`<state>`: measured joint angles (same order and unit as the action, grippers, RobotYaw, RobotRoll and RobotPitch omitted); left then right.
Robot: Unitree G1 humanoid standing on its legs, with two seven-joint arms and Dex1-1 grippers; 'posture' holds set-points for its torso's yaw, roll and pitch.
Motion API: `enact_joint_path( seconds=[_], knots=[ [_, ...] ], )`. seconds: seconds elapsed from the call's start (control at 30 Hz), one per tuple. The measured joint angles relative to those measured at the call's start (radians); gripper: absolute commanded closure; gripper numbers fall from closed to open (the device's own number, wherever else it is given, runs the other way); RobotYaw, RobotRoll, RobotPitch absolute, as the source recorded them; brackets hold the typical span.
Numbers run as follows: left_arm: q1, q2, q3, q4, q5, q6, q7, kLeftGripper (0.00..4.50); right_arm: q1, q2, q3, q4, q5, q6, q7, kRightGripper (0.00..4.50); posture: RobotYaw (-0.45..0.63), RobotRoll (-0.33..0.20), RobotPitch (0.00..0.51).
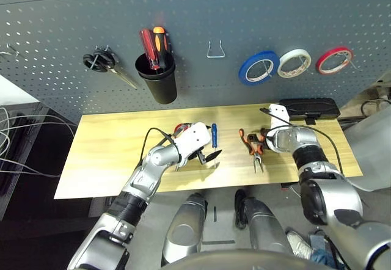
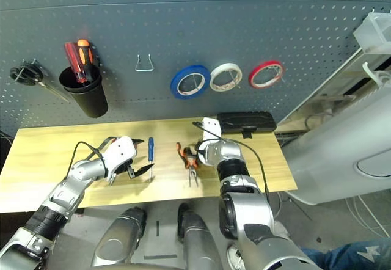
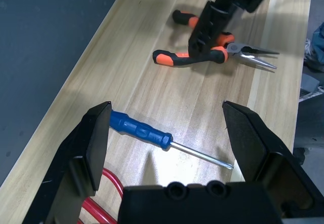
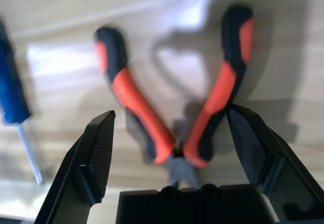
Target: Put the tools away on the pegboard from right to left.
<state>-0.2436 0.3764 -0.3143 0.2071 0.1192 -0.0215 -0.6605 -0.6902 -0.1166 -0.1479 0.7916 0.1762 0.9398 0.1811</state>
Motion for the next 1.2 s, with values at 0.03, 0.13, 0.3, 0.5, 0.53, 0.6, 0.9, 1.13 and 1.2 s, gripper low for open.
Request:
enact_joint_path(
  seconds=[0.03,0.13,0.3,0.5,0.53,0.6,0.9,1.13,1.2],
  knots=[
    [0.002,0.000,0.001,0.000,0.000,0.000,0.001,0.00,0.001,0.006,0.000,-0.008,0.002,0.015,-0.002,0.03,0.24,0.000,0.194],
    [0.010,0.000,0.004,0.000,0.000,0.000,0.004,0.00,0.003,0.025,0.003,-0.026,0.002,0.047,-0.011,0.03,0.24,0.000,0.195],
    [0.024,0.000,0.015,0.000,0.000,0.000,0.012,0.00,0.003,0.037,0.021,-0.033,-0.005,0.052,-0.033,0.03,0.25,0.000,0.198],
    [0.033,-0.001,0.019,0.000,0.000,0.000,0.017,0.00,0.002,0.036,0.060,-0.032,-0.040,0.028,-0.057,0.68,0.25,0.000,0.197],
    [0.033,-0.001,0.019,0.000,0.000,0.000,0.018,0.00,0.002,0.035,0.061,-0.032,-0.043,0.018,-0.063,1.05,0.25,0.000,0.197],
    [0.033,-0.003,0.019,0.000,0.000,0.000,0.018,0.00,0.002,0.033,0.062,-0.029,-0.054,-0.006,-0.072,1.69,0.24,0.000,0.197],
    [0.031,-0.005,0.019,0.016,0.000,-0.001,0.018,0.00,0.003,0.032,0.062,-0.013,-0.061,-0.054,-0.077,2.38,0.24,0.000,0.194],
    [0.029,-0.006,0.024,0.026,-0.008,-0.028,0.018,0.00,0.110,-0.008,0.183,-0.228,-0.079,-0.093,0.040,2.38,0.23,0.000,0.189],
    [0.034,-0.008,0.033,0.015,-0.026,-0.045,0.017,0.00,0.153,-0.049,0.242,-0.354,-0.094,-0.128,0.099,2.39,0.23,0.000,0.187]
  ],
)
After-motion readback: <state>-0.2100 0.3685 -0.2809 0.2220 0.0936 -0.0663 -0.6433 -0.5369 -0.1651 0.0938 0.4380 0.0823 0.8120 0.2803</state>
